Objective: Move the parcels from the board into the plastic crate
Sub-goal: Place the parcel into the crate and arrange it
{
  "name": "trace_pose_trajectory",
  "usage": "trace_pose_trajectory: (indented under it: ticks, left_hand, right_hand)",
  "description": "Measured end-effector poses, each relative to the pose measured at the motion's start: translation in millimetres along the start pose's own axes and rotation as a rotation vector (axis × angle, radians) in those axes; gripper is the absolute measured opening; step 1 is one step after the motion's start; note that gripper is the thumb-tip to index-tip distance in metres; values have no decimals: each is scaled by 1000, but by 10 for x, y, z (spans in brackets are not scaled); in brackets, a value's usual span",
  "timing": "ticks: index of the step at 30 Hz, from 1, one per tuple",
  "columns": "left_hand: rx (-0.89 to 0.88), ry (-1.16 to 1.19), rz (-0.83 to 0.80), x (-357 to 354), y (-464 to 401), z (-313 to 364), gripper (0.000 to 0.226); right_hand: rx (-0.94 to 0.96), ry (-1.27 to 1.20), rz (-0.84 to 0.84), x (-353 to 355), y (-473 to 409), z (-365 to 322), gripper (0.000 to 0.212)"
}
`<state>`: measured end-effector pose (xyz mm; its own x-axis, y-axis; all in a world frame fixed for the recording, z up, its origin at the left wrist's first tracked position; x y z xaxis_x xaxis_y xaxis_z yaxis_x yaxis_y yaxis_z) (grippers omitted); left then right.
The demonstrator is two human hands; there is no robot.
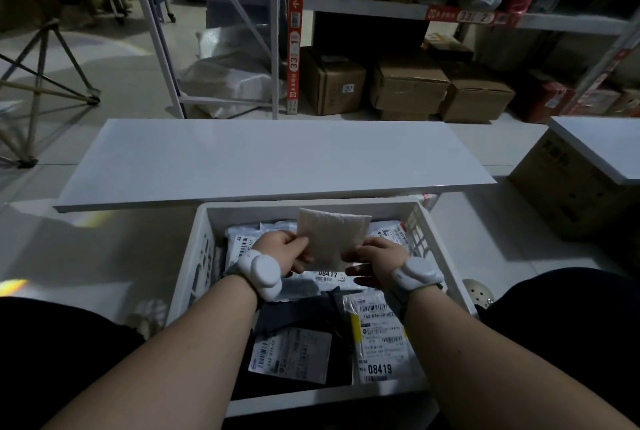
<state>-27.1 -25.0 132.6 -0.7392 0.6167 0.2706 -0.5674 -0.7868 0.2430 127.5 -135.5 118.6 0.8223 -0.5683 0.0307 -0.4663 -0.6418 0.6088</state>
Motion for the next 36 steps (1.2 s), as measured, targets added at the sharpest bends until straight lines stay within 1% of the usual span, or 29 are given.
trace_pose_trajectory:
  ticks: [3, 5, 7, 9, 11, 14, 15, 17, 19, 21, 23, 25, 27, 29, 31, 33, 36]
  left_hand:
    - [-18, -28, 13, 7, -19, 22, 29]
    - [-14, -6, 24, 6, -22, 23, 27]
    - [-5, 21, 30, 1, -36, 10, 22]
    - [-11, 28, 40, 9, -54, 9, 14]
    - [-9, 42, 65, 22, -67, 3, 16]
    - [-2, 57, 71, -7, -52, 12, 15]
    - [-11, 28, 48, -33, -49, 4, 15]
    - [-60, -86, -35, -110, -38, 2, 23]
    - [-117, -156, -102, -194, 5, 36, 25]
    - [-121, -173, -141, -255, 32, 60, 27]
    - [-83, -206, -159, -285, 47, 67, 35]
    - [-23, -315, -156, -277, 44, 46, 46]
    - [-1, -366, -152, -263, 28, 6, 47]
    - [26, -325, -143, -228, 17, -73, 43]
    - [65, -273, -112, -163, -11, -165, 47]
    - [84, -210, -74, -95, -42, -222, 41]
    - [82, -77, -20, -42, -102, -273, 32]
  right_hand:
    - [-20, 41, 16, 15, -47, 21, 10]
    - [15, 128, 54, 35, -71, 7, 12]
    - [77, 280, 104, 59, -83, -38, 16]
    - [91, 339, 112, 44, -74, -73, 18]
    - [59, 271, 90, 9, -92, -64, 24]
    - [-17, 25, 42, -48, -99, -37, 24]
    - [-32, -41, 17, -74, -80, -37, 22]
    - [-40, -134, -32, -132, -39, -48, 18]
    - [-34, -202, -81, -189, -19, -67, 17]
    - [-27, -211, -127, -243, -11, -81, 16]
    - [-42, -181, -165, -287, 1, -76, 13]
    - [-70, -135, -183, -305, 9, -58, 12]
    - [-87, -82, -184, -296, -7, -24, 15]
    - [-93, -59, -189, -299, -9, -3, 17]
    - [-93, -53, -166, -280, -13, 2, 16]
    - [-97, -26, -93, -217, -57, 9, 12]
    - [-113, 146, 22, -93, -119, 54, 4]
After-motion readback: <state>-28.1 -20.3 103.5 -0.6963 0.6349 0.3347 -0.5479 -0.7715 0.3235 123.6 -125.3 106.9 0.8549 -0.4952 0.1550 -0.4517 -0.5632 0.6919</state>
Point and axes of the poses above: each hand's wrist, its own y-axis away from the middle knuckle, its own x-axis out of the back of the hand, z = x × y, the point moved 6 cm from there along -y, towards the middle knuckle, and after that the axes turned 8 degrees about -x, right-handed, at the moved point
